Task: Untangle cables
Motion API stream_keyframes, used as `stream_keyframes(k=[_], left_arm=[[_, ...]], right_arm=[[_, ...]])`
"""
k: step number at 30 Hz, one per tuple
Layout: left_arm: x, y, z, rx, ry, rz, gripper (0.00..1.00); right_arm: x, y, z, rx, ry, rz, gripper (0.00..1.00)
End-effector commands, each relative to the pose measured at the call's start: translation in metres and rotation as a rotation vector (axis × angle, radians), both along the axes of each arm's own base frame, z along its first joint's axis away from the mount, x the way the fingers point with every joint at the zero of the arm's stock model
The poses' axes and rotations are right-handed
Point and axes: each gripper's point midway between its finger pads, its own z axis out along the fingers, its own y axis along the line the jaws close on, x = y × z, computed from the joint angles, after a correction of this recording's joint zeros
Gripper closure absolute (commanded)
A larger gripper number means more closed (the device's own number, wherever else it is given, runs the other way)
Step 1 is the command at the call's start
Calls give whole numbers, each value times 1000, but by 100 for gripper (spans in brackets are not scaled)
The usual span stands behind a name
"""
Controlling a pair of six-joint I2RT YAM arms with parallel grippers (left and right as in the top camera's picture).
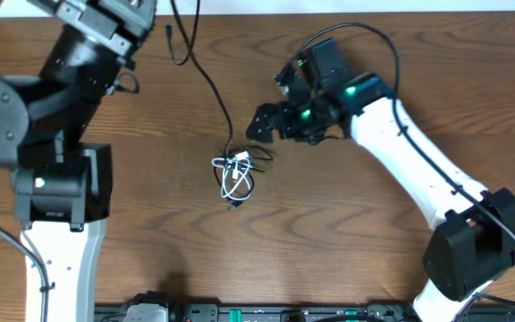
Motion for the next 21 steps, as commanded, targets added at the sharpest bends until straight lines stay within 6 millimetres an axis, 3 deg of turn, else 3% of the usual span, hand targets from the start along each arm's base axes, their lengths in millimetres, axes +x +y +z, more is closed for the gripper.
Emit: stream_keyframes(k=[1,6,9,11,12,16,17,21], left_arm=[[-2,1,11,-54,-13,13,93],[-1,-20,-3,62,-33,-21,93],[26,-14,-50,185,117,68,93],[32,-9,-60,189,168,93,92],[32,-9,-59,183,164,91,93],[14,-7,-21,71,63,55,93],[2,-5,-3,27,8,42,93],[-9,-1,8,-26,1,29,93]], right_arm=[[1,-2,-9,-100,-18,-79,1],[-5,-23,-26,-226,21,-141,1],[-12,-9,-31,-162,40,-99,1],[-17,2,-36,-128,40,-71,1],[-18,7,-39,-119,37,-65,1],[-20,25,-57,-78,58,-99,1],[-24,37,-59,-30,54,-59,1],[-34,53,-69,-24,55,-14,1]])
